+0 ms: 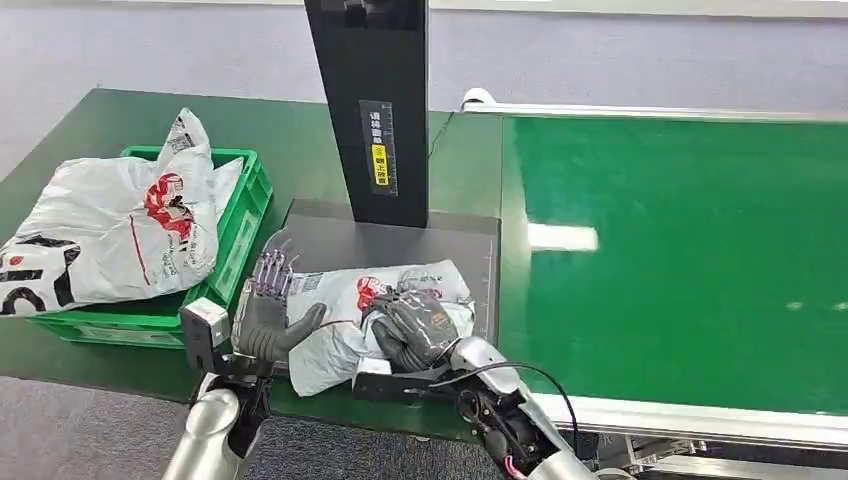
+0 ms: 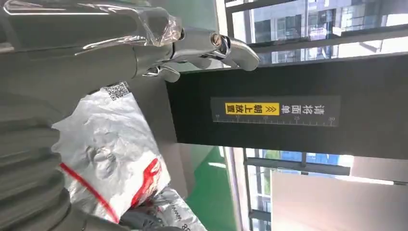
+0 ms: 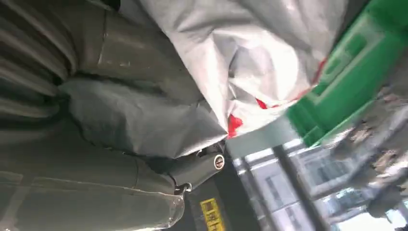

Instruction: Moved the parcel from conveyor to table for the left to box.

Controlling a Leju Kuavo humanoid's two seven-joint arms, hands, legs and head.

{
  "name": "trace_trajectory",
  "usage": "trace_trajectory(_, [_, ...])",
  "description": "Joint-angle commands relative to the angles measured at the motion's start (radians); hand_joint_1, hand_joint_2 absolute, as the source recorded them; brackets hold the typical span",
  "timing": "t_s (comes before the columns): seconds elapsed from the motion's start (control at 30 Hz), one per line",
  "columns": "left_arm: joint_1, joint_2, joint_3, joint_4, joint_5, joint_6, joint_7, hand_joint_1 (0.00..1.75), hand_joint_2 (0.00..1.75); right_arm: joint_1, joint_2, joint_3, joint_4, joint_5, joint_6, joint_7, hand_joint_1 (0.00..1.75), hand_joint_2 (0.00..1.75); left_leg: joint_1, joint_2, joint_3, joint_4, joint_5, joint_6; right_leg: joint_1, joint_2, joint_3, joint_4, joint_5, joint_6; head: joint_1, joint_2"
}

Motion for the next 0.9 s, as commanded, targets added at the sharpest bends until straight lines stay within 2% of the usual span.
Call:
trace_trajectory(0.03, [0.003,0.019,-0.007,0.038,-0.006,-0.004,0.014,0.00,1.75,-0.020,-0.023,-0.112,0.036,-0.195,0.025,-0.041,0.00,1.75,0.000,-0.001,0.002,-0.002,0.000,0.000,-0.001,0.001,0.002,-0.001,0.000,0.000,0.000,0.000])
trace_trajectory(0.1, [0.000,0.019,-0.011,0.046,-0.006,-0.002,0.014,0.00,1.75,0.006,-0.036,-0.170,-0.005,-0.278,0.034,-0.081,0.00,1.75,0.000,-0.002,0.001,-0.001,0.000,0.000,0.000,-0.001,0.001,-0.001,0.000,0.000,0.000,0.000])
trace_trajectory(0.27, [-0.004,0.022,-0.013,0.049,-0.005,-0.001,0.012,0.00,1.75,0.033,-0.050,-0.210,-0.056,-0.332,0.022,-0.097,0.00,1.75,-0.001,-0.003,0.002,-0.002,0.000,0.001,-0.001,0.000,0.003,-0.002,0.000,0.001,0.000,0.000])
trace_trajectory(0.4, [-0.012,0.037,-0.031,0.048,-0.017,-0.020,-0.006,0.00,1.75,0.064,-0.054,-0.262,-0.142,-0.416,0.038,-0.169,0.00,1.75,-0.001,-0.003,0.001,-0.001,0.000,0.000,-0.001,-0.001,0.001,-0.001,0.000,0.000,0.000,0.000])
trace_trajectory(0.5, [-0.011,0.088,-0.148,0.040,-0.194,-0.058,-0.009,0.00,1.75,0.085,-0.048,-0.310,-0.197,-0.524,0.110,-0.204,0.00,1.75,-0.001,-0.002,0.001,-0.001,0.000,0.000,-0.001,-0.001,0.001,-0.001,0.000,0.000,0.000,0.000])
trace_trajectory(0.67, [-0.014,0.104,-0.270,0.068,-0.448,-0.016,-0.005,0.00,1.75,0.095,-0.056,-0.326,-0.205,-0.594,0.174,-0.197,0.00,1.75,-0.001,-0.003,0.001,-0.001,0.000,0.000,-0.001,-0.001,0.001,-0.001,0.000,0.000,0.000,0.000])
trace_trajectory(0.7, [-0.024,0.110,-0.307,0.095,-0.509,-0.036,0.038,0.00,1.75,0.097,-0.055,-0.327,-0.202,-0.604,0.182,-0.197,0.00,1.75,-0.001,-0.002,0.001,-0.001,0.000,0.000,-0.001,-0.001,0.001,-0.001,0.000,0.000,0.000,0.000])
trace_trajectory(0.87, [-0.024,0.103,-0.306,0.116,-0.517,-0.032,0.036,0.00,1.75,0.093,-0.054,-0.323,-0.192,-0.609,0.188,-0.198,0.00,1.75,0.000,-0.001,0.001,-0.001,0.000,0.000,-0.001,0.000,0.001,-0.001,0.000,0.000,0.000,0.000])
trace_trajectory(0.9, [-0.037,0.122,-0.350,0.127,-0.590,-0.040,0.070,0.00,1.75,0.090,-0.055,-0.315,-0.189,-0.600,0.176,-0.201,0.00,1.75,-0.001,-0.002,0.002,-0.002,0.000,0.000,-0.001,0.000,0.002,-0.002,0.000,0.000,0.000,0.000])
